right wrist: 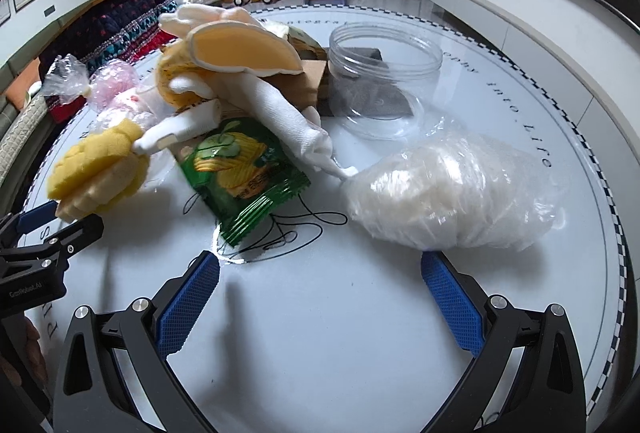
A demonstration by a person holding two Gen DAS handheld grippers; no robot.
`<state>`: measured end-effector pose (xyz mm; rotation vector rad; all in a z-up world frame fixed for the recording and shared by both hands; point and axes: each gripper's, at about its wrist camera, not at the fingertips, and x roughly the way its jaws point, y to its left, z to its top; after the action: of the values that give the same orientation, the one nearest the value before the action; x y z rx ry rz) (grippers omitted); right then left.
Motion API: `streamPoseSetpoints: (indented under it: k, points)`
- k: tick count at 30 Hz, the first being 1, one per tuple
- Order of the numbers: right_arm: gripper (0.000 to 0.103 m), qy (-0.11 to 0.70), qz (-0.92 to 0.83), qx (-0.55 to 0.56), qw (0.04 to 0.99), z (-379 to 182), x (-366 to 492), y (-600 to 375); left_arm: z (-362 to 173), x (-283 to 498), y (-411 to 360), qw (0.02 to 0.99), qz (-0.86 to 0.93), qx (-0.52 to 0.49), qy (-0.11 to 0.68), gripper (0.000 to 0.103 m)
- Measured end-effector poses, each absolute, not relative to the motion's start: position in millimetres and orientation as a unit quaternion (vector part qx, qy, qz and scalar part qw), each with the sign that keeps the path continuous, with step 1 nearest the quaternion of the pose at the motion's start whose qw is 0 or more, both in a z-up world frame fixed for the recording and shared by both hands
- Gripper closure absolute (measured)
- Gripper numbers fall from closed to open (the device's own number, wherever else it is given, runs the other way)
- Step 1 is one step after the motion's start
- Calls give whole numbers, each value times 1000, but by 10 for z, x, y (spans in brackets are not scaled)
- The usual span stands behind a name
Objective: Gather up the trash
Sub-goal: 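Grasp the yellow sponge with the left tool while the right tool grasps the clear plastic bag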
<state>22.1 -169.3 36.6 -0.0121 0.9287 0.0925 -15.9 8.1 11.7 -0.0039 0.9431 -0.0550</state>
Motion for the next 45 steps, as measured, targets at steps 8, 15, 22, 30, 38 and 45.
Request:
streamPoseSetpoints:
  k: [8, 15, 22, 30, 38, 45]
  points:
    - [3, 419, 52, -18, 907, 699, -47, -1688, 391, -337, 35, 899, -38, 13, 436, 6]
    - [3, 407, 95, -48, 907, 1106, -8, -1551, 679, -400, 125, 907, -37, 5, 420, 6]
    - [3, 427, 117, -46, 896, 1285, 332, -1638, 718, -237, 427, 903, -19, -30, 428, 6]
    - [3, 446, 118, -44, 886, 1266, 654, -1672, 656, 1, 76, 896, -73, 32, 437, 6]
    - [3, 453, 104, -55, 884, 1253, 819, -1775, 516, 246, -286, 878, -122, 96, 454, 6]
    - [3, 458, 94, -47, 883, 1260, 874, -1941, 407, 316, -398, 866, -146, 103, 468, 7]
